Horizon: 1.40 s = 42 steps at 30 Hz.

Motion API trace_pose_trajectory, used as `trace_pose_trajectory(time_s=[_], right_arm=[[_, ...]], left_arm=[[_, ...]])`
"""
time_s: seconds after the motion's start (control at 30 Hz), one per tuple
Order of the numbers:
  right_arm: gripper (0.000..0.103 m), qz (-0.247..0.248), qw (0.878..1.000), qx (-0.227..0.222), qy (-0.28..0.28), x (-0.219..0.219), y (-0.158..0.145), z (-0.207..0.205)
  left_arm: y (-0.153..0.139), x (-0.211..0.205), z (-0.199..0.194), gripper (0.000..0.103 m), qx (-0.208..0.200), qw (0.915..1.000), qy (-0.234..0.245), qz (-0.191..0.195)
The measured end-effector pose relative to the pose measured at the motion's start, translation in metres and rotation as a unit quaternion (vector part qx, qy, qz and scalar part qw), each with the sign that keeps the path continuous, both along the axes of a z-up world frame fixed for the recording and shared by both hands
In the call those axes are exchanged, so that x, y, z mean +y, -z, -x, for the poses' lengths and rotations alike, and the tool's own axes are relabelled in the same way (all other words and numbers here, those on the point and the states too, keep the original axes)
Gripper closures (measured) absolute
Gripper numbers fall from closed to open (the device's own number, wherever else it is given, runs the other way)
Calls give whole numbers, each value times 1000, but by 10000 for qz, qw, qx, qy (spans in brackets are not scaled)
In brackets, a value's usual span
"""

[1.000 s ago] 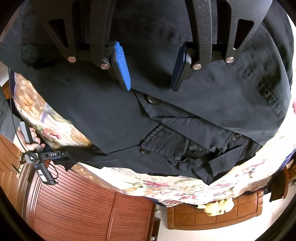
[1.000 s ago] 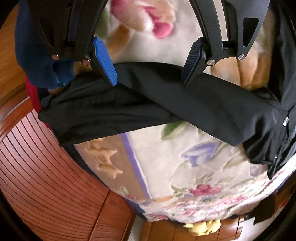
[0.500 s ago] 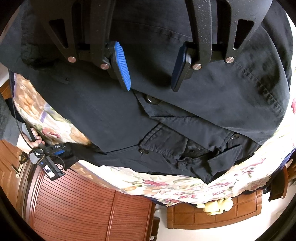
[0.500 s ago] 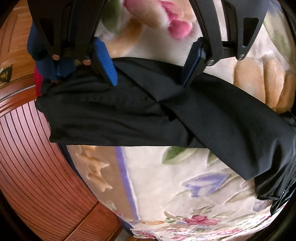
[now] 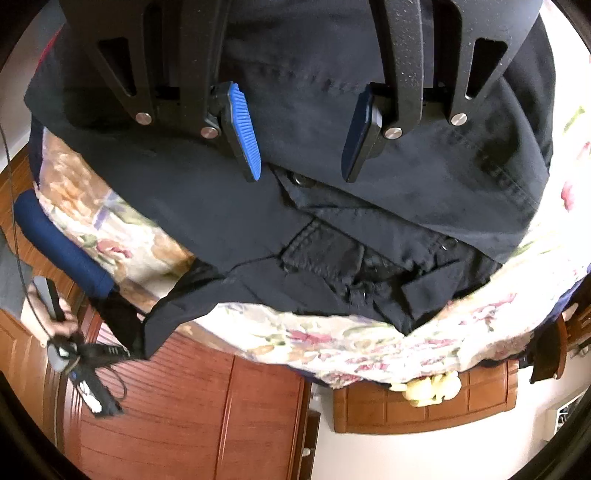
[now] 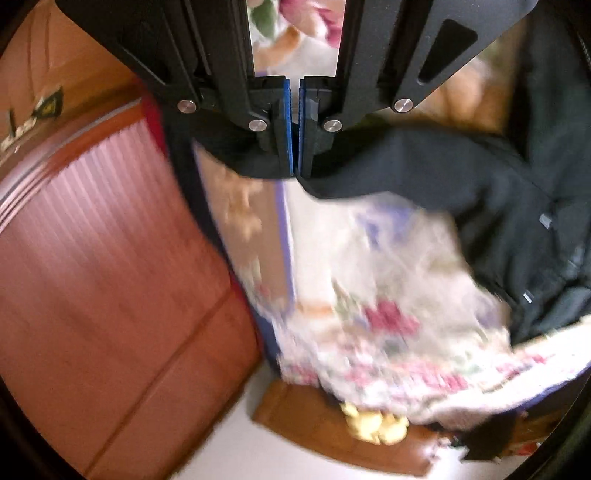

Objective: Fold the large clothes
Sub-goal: 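Close the right tool on the cuff of that sleeve, then carry the sleeve across the coat front with the right tool and release, then press the folded sleeve flat onto the coat with the right tool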

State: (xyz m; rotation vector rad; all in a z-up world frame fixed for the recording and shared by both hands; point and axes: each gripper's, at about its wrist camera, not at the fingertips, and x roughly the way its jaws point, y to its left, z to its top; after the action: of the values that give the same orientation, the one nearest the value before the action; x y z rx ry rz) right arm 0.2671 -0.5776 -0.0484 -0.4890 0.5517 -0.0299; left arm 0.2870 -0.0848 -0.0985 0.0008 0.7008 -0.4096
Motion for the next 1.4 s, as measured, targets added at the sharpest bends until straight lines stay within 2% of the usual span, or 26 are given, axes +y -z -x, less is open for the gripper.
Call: trace_pose_trajectory(time_s=[0.1,0.2,0.33,0.57,0.63,0.7,0.8,0.83,0.87,1.0,1.1,1.27,1.4], right_arm=[[101,-85,9985,-185,-517,42,-23,29],[101,-237,9942,-199,-1025,78,-28,55],[101,-451,9878,-11,-1492,116,-20,78],[101,-727,9778,493,-1900,139,12,94],[100,-816,9759,651,-1914,143,13,90],[95,-872,9741,781,-1935,145,20,92],[70,-941,9702,989,-2000,149,26,94],[56,-990,9692,1036,-2004,152,25,91],[49,-1069,9678,1096,-1997,149,27,93],[44,-1405,9644,1010,-1999,128,14,103],[39,-1527,9697,768,-1744,107,9,108],[35,-1416,9820,729,-1016,64,27,76],[33,-1594,9809,989,-510,36,50,38]], left_arm=[[-11,11,5,56,-105,9999,-50,50],[-20,27,8,56,-149,9997,-166,130],[-26,49,10,56,-156,9992,-333,186],[-22,78,13,56,-142,9982,-589,48],[-21,82,12,56,-126,9980,-622,22],[-19,84,12,56,-118,9980,-627,-8],[-17,85,11,56,-92,9980,-617,-3],[-17,87,11,56,-81,9981,-609,-3],[-16,87,11,56,-69,9981,-609,-5],[-12,87,9,56,-5,9981,-623,1],[-10,86,8,56,24,9982,-603,32],[-11,80,9,56,20,9986,-526,27],[-11,75,11,56,8,9990,-445,11]])
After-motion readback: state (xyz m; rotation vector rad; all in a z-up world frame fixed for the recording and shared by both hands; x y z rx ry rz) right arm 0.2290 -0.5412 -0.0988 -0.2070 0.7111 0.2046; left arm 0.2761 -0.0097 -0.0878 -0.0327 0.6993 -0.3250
